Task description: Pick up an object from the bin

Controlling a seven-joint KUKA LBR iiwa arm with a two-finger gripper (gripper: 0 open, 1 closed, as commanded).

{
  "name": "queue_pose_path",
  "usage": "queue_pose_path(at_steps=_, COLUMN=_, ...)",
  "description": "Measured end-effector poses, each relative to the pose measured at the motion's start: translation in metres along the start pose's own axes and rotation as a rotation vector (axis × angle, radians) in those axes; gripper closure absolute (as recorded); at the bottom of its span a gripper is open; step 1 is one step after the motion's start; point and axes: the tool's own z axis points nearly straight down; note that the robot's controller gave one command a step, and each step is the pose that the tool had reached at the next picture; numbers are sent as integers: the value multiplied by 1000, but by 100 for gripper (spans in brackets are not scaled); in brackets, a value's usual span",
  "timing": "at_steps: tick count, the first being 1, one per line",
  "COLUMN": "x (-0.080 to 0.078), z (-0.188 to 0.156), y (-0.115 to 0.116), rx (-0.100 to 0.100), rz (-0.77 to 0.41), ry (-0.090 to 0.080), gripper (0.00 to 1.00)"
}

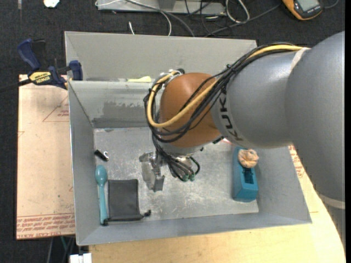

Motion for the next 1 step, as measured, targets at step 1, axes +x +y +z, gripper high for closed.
queue_pose_path(at_steps=1, x=-3, z=13, y=12, rx=0, rz=212, ry=-2, gripper=100)
